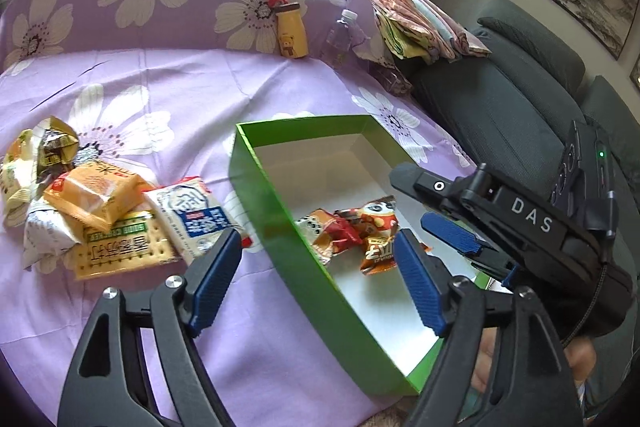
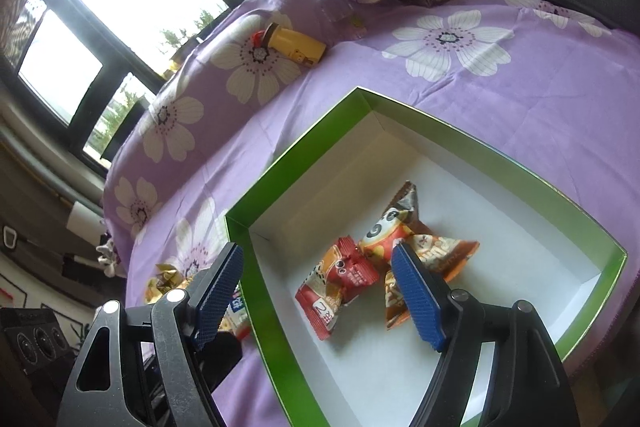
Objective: Organize snacks
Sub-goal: 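Lower the red packet into the box beside the panda bag, then move the open right gripper back over the snack pile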
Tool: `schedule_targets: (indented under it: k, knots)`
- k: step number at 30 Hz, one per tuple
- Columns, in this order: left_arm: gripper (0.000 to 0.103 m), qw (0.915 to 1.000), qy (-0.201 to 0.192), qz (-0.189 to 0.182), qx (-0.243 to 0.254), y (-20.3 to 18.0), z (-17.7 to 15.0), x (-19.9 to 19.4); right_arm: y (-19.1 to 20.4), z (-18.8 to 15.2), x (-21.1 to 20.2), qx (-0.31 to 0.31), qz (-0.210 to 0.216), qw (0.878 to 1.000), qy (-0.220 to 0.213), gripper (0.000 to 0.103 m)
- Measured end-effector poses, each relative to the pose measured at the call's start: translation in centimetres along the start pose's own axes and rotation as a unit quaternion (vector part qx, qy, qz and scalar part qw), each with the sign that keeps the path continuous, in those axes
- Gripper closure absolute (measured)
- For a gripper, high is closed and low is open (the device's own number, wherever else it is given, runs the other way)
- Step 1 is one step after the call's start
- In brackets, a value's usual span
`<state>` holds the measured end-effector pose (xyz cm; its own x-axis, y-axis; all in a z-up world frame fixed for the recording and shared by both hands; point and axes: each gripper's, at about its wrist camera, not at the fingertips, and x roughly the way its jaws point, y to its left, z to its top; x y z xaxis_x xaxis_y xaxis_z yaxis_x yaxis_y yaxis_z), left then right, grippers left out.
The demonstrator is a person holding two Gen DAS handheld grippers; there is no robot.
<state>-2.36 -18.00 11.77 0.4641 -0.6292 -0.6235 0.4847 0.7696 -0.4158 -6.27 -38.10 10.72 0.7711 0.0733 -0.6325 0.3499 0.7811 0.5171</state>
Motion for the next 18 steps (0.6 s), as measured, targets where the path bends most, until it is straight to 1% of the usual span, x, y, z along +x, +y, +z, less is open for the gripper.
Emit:
schedule_targets:
  k: [2, 3, 4, 5, 8, 10, 12, 13, 14, 16, 18]
  knots:
    - [0.022, 0.9998, -0.008, 0.015, -0.012, 1.6, 0.0, -1.4, 0.9, -0.2, 0.0, -0.011, 0.005, 1.000, -0.004, 0.023]
    - [0.021, 0.9994, -0.012, 0.027, -0.018, 2.3, 0.0, -2.1, 1.4, -0.3, 0.0, -0.017, 0.006, 1.000, -0.006, 0.020]
    - [0.016, 0.9986, -0.018, 0.042, -0.025, 3.2, -0.1, -2.9, 1.9, -0.5, 0.0, -0.026, 0.007, 1.000, -0.007, 0.019]
    - [0.014, 0.9975, -0.025, 0.059, -0.031, 4.1, -0.2, -3.7, 2.5, -0.6, 0.1, -0.036, 0.008, 0.999, -0.008, 0.019]
    - [0.014, 0.9923, -0.042, 0.110, -0.040, 6.9, -0.7, -5.8, 4.2, -1.2, 0.5, -0.065, 0.009, 0.998, -0.004, 0.017]
    - [0.013, 0.9886, -0.052, 0.132, -0.050, 9.1, -1.3, -6.9, 5.2, -1.6, 0.9, -0.078, 0.004, 0.997, -0.004, 0.014]
    - [0.004, 0.9855, -0.055, 0.144, -0.071, 11.8, -2.1, -7.5, 6.1, -2.0, 1.3, -0.089, -0.003, 0.996, -0.003, 0.014]
    - [0.003, 0.9829, -0.057, 0.150, -0.091, 13.2, -2.6, -7.6, 6.5, -2.3, 1.6, -0.095, -0.004, 0.995, 0.000, 0.014]
    - [0.003, 0.9783, -0.058, 0.162, -0.115, 14.8, -3.0, -7.6, 6.9, -2.7, 1.9, -0.100, -0.003, 0.995, 0.004, 0.014]
    - [0.003, 0.9667, -0.043, 0.197, -0.158, 17.6, -3.4, -7.3, 7.7, -3.4, 2.7, -0.104, 0.005, 0.994, 0.016, 0.014]
    - [0.004, 0.9626, -0.031, 0.203, -0.177, 19.4, -3.5, -7.4, 8.5, -4.0, 3.5, -0.111, 0.010, 0.993, 0.024, 0.013]
